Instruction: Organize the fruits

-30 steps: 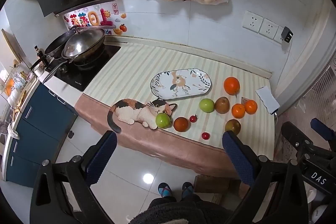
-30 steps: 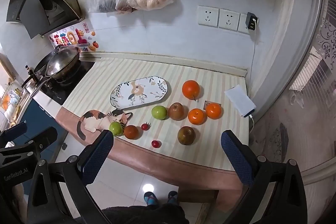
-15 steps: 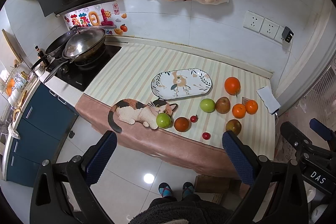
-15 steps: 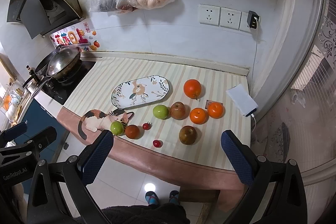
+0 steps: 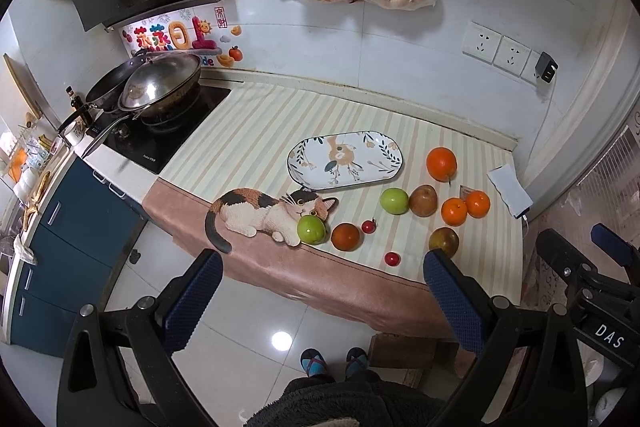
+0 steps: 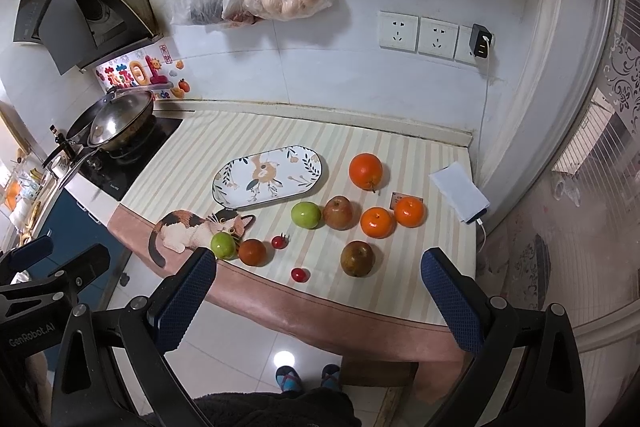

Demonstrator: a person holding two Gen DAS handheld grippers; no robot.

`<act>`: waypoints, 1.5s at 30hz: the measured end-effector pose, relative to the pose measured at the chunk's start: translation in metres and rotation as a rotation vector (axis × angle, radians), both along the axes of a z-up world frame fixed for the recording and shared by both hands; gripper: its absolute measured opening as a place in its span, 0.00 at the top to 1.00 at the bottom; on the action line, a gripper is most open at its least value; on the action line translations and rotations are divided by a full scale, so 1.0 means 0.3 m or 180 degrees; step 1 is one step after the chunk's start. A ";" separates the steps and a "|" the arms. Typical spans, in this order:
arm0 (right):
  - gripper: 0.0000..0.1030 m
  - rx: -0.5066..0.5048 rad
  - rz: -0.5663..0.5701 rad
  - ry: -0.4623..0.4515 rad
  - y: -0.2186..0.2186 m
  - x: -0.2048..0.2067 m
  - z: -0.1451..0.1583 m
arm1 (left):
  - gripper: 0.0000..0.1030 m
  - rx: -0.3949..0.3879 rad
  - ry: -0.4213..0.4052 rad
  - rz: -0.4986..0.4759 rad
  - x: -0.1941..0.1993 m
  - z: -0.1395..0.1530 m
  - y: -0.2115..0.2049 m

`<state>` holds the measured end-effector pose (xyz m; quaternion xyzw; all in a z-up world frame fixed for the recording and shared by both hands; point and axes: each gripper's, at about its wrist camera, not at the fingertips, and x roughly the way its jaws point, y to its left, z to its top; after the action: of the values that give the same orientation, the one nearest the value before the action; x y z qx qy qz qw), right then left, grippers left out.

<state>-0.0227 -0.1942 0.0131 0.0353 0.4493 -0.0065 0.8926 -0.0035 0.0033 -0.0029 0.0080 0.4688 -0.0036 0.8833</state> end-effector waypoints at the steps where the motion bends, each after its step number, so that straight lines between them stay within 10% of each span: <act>1: 0.00 -0.0003 0.0000 0.0002 -0.001 -0.001 0.001 | 0.00 -0.0002 0.0005 -0.0003 -0.001 -0.001 0.000; 45: 0.00 0.0098 -0.0001 0.0008 -0.004 0.029 0.036 | 0.00 -0.0016 0.0018 -0.0013 0.017 0.007 -0.012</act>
<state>-0.0139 -0.1954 0.0240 0.0491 0.4505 0.0002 0.8914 0.0015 -0.0002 -0.0009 0.0067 0.4713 -0.0066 0.8819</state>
